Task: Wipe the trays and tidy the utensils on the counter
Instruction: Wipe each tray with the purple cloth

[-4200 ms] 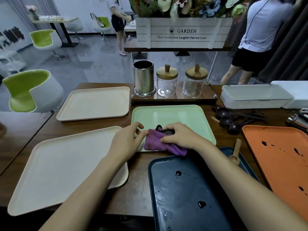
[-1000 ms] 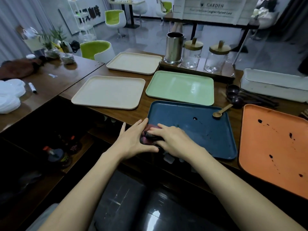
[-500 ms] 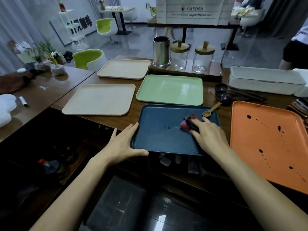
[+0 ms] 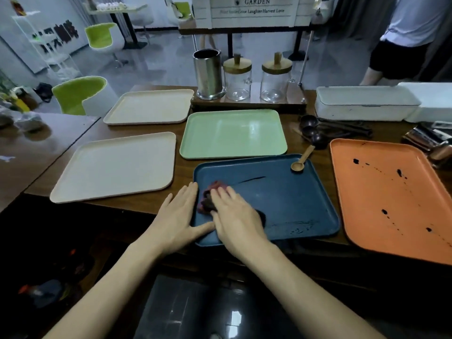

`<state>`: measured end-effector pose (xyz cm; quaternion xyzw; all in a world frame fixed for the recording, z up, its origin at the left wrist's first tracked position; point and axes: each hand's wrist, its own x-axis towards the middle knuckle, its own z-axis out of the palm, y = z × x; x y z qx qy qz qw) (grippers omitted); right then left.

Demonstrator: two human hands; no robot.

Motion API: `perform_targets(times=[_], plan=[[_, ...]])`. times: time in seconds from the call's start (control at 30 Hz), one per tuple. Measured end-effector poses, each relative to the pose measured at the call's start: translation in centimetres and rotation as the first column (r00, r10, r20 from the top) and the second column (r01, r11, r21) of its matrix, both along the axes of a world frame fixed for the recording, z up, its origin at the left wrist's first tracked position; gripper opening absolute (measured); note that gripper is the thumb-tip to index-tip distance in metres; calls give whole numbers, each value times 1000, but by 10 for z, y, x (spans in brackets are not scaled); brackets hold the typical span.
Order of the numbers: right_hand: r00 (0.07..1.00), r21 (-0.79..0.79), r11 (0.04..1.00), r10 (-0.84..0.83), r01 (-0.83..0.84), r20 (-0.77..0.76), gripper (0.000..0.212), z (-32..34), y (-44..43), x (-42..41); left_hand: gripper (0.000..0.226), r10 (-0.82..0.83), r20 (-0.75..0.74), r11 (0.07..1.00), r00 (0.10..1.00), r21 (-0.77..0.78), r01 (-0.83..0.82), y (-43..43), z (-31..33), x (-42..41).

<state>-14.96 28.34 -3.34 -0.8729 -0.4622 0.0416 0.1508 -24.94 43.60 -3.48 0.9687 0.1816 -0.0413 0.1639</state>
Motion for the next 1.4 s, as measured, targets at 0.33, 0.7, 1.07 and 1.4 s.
perform_targets(times=[0.33, 0.7, 1.07, 1.4], plan=[[878, -16, 881, -473, 473, -73, 51, 14, -54, 71, 137, -100, 74, 995, 992, -11, 101, 15, -3, 8], [955, 79, 955, -276, 285, -110, 48, 7, -4, 31, 144, -99, 181, 984, 978, -129, 123, 34, -14, 29], [897, 43, 900, -428, 435, -110, 54, 11, 15, 60, 141, -135, 88, 987, 987, -71, 142, 32, -8, 26], [954, 101, 948, -297, 300, -43, 47, 6, 60, 28, 142, -137, 43, 989, 990, -51, 139, 33, -10, 29]])
